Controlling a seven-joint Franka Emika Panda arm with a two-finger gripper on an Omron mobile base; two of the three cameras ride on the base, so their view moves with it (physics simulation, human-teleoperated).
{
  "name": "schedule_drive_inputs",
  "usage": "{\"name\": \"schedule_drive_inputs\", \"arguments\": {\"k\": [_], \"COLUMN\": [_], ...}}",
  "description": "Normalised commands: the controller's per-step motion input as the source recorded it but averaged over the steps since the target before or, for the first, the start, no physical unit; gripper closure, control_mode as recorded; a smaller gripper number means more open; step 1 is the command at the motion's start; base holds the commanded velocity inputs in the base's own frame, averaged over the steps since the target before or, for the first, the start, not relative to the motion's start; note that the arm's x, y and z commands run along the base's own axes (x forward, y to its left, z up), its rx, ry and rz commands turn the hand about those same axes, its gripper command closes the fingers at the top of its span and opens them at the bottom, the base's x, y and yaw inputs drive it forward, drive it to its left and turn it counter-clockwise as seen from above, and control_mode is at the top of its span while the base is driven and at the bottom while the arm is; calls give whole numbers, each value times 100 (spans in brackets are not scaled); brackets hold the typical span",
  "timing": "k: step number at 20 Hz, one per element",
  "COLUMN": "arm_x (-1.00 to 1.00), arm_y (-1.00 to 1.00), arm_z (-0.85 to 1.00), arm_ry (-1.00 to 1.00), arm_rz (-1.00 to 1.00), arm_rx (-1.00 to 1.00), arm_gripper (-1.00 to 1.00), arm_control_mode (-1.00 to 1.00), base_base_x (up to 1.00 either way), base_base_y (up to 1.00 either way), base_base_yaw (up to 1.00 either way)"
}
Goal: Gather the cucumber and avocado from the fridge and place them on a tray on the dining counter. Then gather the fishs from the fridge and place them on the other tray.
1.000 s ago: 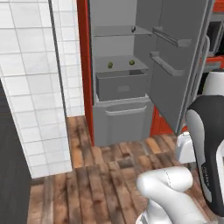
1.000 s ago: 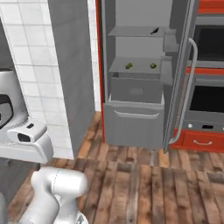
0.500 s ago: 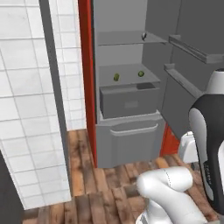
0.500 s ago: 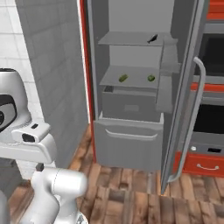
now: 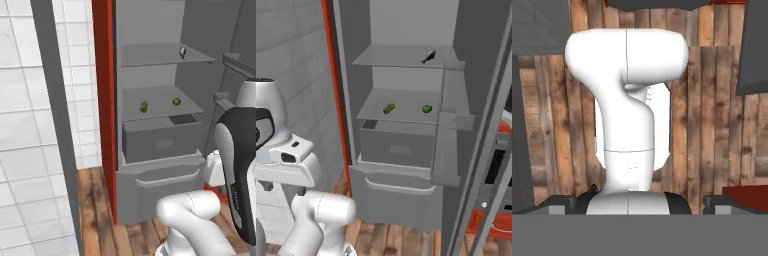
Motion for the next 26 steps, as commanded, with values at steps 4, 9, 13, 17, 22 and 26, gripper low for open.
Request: {"name": "schedule_drive_inputs", "arguments": {"k": [4,9,13,17,22,26], "arm_x": [0,0,0,0,0,0], "arm_y": [0,0,0,0,0,0], "arm_z": [0,0,0,0,0,0], "arm_ry": [0,0,0,0,0,0], "arm_rz": [0,0,0,0,0,0], "arm_rx": [0,0,0,0,0,0], "arm_gripper": [-100,-100,-100,-100,-100,-100], "arm_control_mode": [100,100,100,100,100,100], "base_base_x": [88,89,71,39,34,54], "base_base_y": [-9,-20,-33,-32,-40,-44], "base_base_yaw": [-2,-1,0,-6,-2,0]}}
